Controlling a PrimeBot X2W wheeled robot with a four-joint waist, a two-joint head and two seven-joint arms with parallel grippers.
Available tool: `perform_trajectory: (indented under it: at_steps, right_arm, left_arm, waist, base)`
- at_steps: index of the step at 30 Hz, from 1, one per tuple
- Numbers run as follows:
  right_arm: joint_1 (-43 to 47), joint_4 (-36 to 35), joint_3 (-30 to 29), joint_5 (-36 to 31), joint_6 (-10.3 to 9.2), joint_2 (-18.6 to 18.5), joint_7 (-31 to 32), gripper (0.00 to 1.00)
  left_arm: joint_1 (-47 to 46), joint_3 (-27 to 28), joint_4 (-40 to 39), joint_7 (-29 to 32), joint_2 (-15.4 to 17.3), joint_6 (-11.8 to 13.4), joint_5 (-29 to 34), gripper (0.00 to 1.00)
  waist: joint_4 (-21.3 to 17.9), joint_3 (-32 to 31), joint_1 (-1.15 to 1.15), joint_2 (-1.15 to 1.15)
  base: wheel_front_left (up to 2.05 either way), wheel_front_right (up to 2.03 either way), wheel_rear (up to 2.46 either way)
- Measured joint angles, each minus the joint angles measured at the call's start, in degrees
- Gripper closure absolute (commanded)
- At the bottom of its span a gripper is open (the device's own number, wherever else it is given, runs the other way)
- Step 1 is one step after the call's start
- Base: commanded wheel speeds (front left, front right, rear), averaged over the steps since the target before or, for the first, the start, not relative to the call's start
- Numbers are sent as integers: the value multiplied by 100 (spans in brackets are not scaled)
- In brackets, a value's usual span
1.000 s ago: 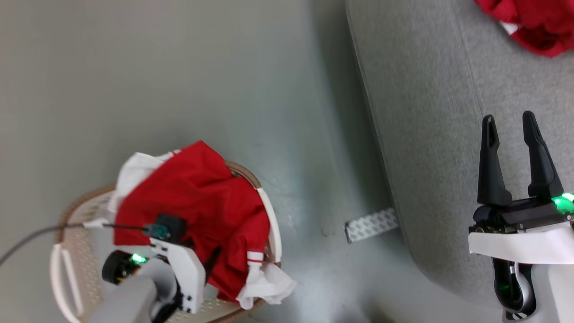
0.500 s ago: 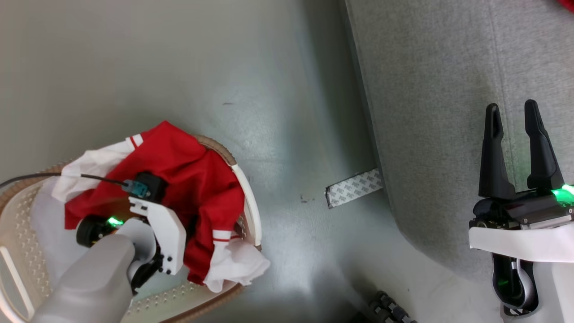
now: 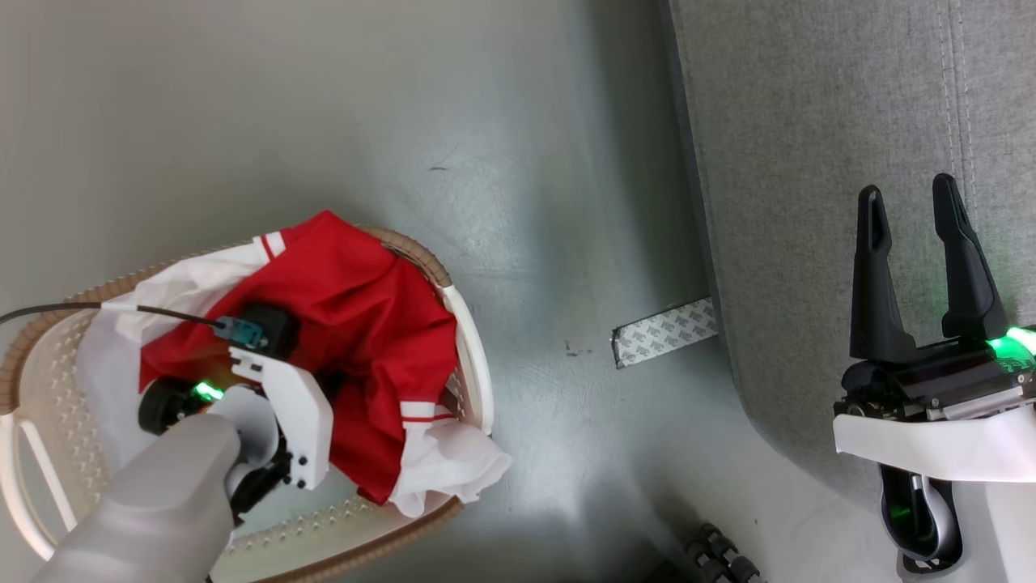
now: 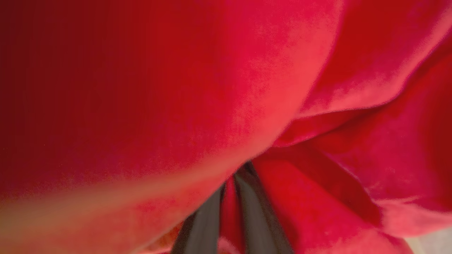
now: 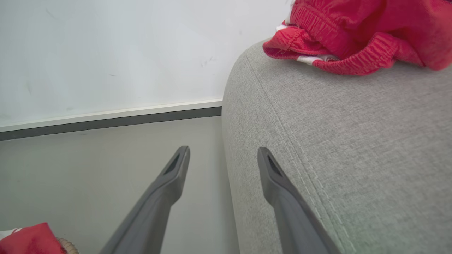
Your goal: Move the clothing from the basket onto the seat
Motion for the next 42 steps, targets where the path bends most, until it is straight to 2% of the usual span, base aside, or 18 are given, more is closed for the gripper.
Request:
perform_trajectory:
  at_steps: [6,13,22,32,35,37,42]
  right_arm:
    - [-18,96,-48,-74,0,0,0,0]
    - [-129,245,-37,-177,0,4,0,0]
    - [-68,536,-115,-352,0,9,0,0]
    - [256,980,-192,-446,0,12,-1,0]
    - [383,1106,-192,-469,-1,12,-1,0]
    - [489,1200,-204,-478,0,13,0,0]
    - [671,1341,-205,-475,0,13,-1,0]
  left_arm:
    - [-32,-344,-112,-389,9,1,-285,100]
    - [103,-723,-158,-850,-32,1,-717,100]
    - [497,-1079,-336,-1503,-305,1,-1284,100]
    - [939,-1247,-733,-1973,-531,1,-1370,100]
    - [1089,-1126,-916,-2000,-542,1,-1368,100]
    - [1228,-676,-1238,-2009,-532,1,-1249,100]
    - [1573,-13,-1744,-2013,-508,2,-764,100]
  waist:
    - [100,-145,0,0]
    - [240,-636,0,0]
    - [449,-1619,-1,0]
    - [820,-2947,-2,0]
    - [962,-3361,-2,0]
    - [1118,-3750,-2,0]
    - [1398,-4301,-2,0]
  base:
    - [0,0,0]
    - [0,0,0]
    - [0,0,0]
    - [0,0,0]
    - [0,0,0]
    - [0,0,0]
    - [0,0,0]
